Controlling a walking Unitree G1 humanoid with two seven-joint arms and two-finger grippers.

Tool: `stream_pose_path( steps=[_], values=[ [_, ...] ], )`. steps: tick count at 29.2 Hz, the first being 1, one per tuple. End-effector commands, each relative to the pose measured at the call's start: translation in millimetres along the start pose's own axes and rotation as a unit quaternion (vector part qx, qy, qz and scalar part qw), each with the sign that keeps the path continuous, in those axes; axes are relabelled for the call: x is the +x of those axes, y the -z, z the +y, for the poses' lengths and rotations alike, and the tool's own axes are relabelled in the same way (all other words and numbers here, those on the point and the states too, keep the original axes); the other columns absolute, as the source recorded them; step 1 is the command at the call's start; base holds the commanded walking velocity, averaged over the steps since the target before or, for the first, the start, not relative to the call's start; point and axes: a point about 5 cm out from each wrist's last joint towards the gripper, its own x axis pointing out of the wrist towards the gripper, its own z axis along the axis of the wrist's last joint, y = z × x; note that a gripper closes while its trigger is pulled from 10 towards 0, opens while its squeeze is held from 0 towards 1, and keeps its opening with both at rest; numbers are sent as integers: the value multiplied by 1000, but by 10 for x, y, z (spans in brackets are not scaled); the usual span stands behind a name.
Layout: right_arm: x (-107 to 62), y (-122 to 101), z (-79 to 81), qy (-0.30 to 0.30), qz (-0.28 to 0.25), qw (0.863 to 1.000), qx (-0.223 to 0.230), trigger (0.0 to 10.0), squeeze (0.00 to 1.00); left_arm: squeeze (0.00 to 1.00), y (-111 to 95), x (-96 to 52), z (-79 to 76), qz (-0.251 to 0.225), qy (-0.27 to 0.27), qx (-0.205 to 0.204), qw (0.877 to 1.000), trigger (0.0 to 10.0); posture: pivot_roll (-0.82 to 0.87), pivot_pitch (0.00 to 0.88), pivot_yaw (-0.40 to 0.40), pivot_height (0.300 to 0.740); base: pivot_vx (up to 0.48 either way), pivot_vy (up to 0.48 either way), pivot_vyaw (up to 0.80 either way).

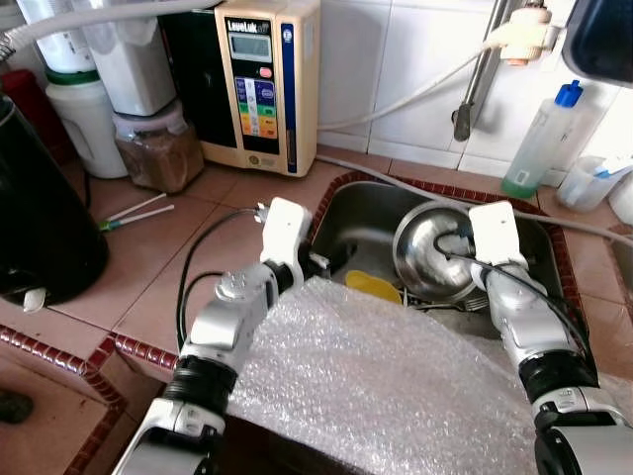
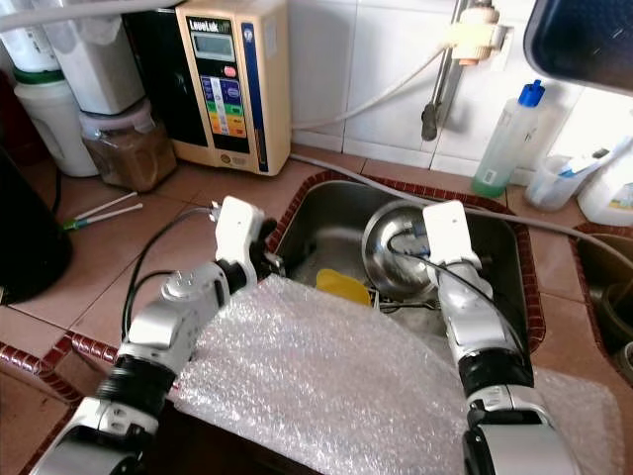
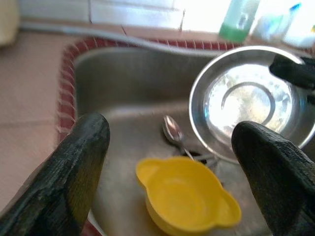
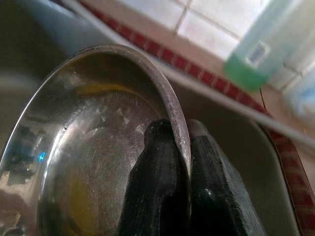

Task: Kitchen organization

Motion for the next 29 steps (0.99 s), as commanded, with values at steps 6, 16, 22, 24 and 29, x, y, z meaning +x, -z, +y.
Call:
stream_pose_path(
  steps=[6,16,22,24,29],
  values=[
    [-5,97,15,7,22,999,-25,2745,0,1000,42,23,-136,13,25,27,999,10000,37,0,32,740,0,0,0],
    [-8,199,67,-2,53,999,-4,10000,1000,1000,92,18,-197,21,35,37,998,10000,35,0,30,740,0,0,0],
    [-1,181,16,19,48,999,-2,10000,1000,1000,83,7,-197,17,41,39,998,10000,30,0,29,740,0,0,0],
    [-1,166,27,16,46,999,3,10000,1000,1000,93,4,-199,19,41,42,998,10000,28,0,30,740,0,0,0],
    [-8,173,37,18,45,999,0,10000,1000,1000,109,5,-210,23,41,41,998,10000,24,0,31,740,0,0,0]
  ],
)
